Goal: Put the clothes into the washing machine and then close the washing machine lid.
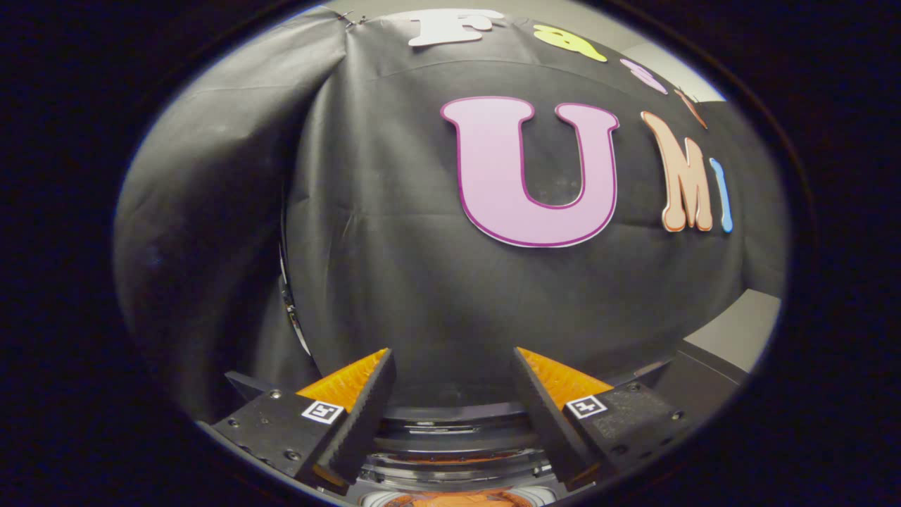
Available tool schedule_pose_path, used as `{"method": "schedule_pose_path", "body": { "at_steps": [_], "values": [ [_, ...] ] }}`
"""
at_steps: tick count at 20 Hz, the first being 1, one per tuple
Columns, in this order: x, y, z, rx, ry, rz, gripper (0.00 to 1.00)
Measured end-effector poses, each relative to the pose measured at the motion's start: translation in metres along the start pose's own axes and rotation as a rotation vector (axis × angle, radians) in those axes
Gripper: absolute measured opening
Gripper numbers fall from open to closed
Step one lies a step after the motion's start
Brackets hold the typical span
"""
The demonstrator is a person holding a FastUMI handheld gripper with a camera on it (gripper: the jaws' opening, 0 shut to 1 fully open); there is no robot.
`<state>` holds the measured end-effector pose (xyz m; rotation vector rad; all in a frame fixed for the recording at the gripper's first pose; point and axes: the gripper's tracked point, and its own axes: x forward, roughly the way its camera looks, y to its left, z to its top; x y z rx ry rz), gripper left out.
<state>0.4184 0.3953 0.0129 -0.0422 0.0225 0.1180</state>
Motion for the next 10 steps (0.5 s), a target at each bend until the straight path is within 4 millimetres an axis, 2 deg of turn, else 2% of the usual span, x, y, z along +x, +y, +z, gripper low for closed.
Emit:
{"method": "schedule_pose_path", "body": {
  "at_steps": [10],
  "values": [
    [-0.033,-0.004,0.0,0.004,-0.038,0.011,0.99]
  ]
}}
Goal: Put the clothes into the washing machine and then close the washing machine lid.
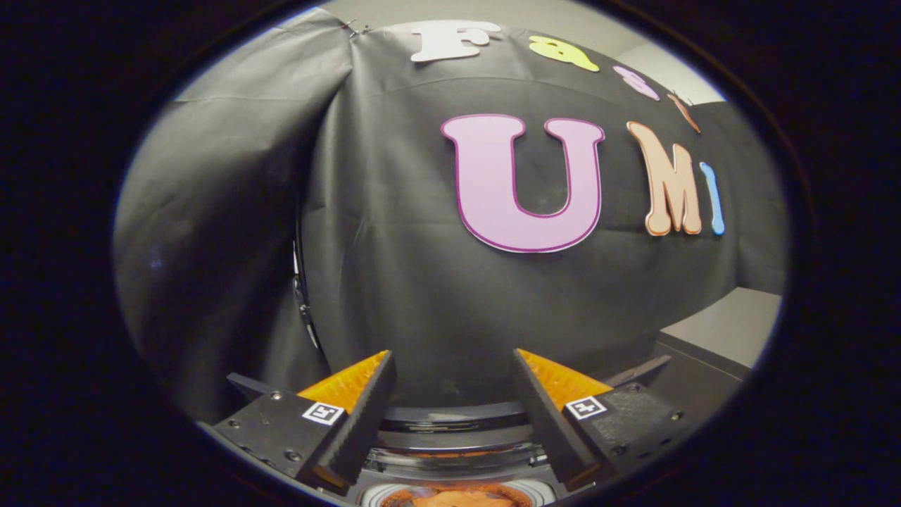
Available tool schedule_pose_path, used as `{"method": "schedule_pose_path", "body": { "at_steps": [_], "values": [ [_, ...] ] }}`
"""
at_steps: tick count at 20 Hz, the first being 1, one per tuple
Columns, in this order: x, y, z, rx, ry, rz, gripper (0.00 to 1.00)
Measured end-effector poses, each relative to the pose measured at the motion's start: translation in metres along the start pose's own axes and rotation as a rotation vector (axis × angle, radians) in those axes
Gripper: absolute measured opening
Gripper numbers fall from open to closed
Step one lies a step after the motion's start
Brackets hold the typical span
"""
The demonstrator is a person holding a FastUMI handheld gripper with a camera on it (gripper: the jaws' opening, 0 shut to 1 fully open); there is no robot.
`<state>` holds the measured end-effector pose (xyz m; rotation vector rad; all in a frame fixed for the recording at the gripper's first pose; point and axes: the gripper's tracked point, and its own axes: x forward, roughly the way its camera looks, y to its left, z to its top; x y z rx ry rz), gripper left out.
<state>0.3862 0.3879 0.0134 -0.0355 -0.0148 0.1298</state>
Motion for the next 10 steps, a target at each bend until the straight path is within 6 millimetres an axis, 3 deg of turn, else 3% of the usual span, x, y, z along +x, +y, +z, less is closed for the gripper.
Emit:
{"method": "schedule_pose_path", "body": {
  "at_steps": [10],
  "values": [
    [-0.029,-0.001,-0.007,0.002,-0.017,-0.003,0.99]
  ]
}}
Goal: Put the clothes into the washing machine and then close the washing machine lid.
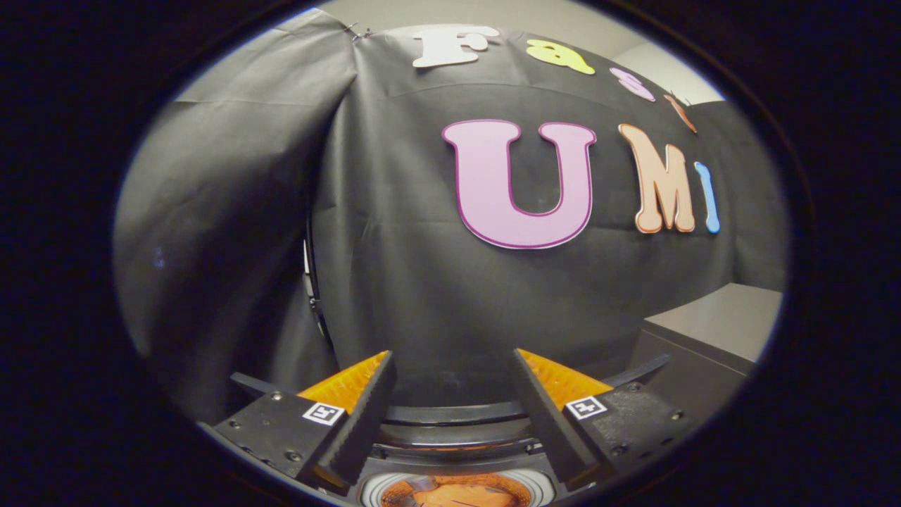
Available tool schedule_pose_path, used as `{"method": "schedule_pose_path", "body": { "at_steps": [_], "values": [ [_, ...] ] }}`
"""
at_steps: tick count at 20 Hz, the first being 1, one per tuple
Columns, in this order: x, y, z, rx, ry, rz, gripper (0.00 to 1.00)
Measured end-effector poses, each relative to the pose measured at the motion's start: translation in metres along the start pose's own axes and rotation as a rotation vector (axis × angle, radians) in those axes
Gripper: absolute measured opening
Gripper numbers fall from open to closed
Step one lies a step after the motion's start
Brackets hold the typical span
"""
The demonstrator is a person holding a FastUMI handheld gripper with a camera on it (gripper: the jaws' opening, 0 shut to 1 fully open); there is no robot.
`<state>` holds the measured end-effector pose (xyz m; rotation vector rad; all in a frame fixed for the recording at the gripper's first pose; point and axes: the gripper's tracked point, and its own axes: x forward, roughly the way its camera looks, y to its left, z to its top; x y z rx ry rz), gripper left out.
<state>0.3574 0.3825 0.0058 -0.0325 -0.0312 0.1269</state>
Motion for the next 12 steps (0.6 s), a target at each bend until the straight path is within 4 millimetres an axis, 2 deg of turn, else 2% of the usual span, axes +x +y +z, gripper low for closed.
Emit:
{"method": "schedule_pose_path", "body": {
  "at_steps": [3,12],
  "values": [
    [-0.009,0.0,-0.003,0.002,-0.012,-0.004,0.98],
    [-0.016,0.0,-0.007,-0.001,0.008,-0.005,0.98]
  ]
}}
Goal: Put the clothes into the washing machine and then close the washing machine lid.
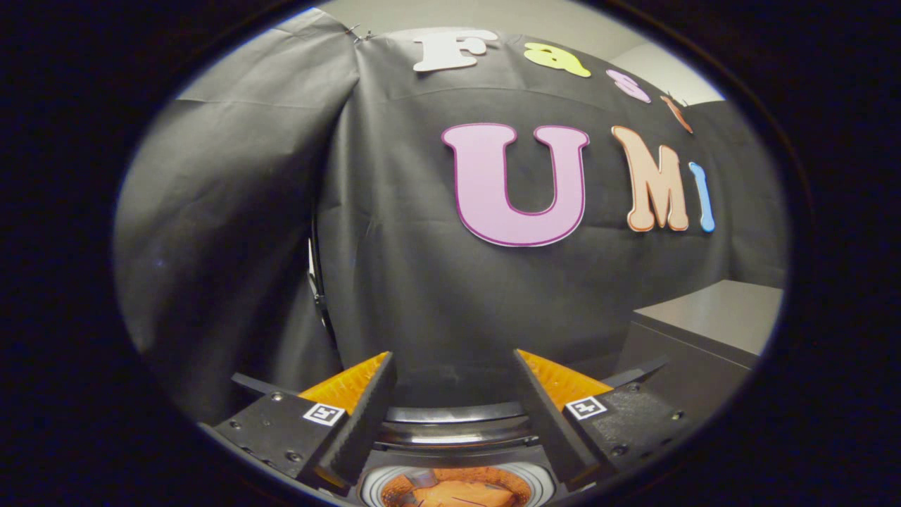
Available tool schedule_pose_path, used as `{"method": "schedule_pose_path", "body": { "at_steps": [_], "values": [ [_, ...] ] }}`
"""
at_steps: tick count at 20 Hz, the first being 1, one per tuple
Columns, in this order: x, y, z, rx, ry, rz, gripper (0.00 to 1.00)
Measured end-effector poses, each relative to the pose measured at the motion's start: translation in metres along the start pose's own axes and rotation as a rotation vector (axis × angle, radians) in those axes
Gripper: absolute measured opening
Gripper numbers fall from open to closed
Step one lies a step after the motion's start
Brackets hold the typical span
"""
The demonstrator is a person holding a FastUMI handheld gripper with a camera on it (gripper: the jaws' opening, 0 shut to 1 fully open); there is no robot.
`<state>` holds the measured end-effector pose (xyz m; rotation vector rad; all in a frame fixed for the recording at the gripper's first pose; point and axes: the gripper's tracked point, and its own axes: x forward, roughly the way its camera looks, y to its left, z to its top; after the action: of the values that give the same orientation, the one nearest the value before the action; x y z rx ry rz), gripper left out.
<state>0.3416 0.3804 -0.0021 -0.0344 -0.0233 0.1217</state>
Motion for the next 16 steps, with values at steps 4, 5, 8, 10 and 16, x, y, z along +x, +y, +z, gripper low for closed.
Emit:
{"method": "schedule_pose_path", "body": {
  "at_steps": [4,5,8,10,16],
  "values": [
    [-0.002,0.0,-0.003,0.001,0.018,0.014,0.98],
    [-0.004,-0.001,-0.004,0.003,0.02,0.012,0.98],
    [-0.006,-0.001,-0.004,-0.001,0.015,0.011,0.99],
    [-0.008,0.0,-0.006,-0.001,0.015,0.01,0.99],
    [-0.017,-0.002,-0.01,0.004,0.011,0.02,0.99]
  ]
}}
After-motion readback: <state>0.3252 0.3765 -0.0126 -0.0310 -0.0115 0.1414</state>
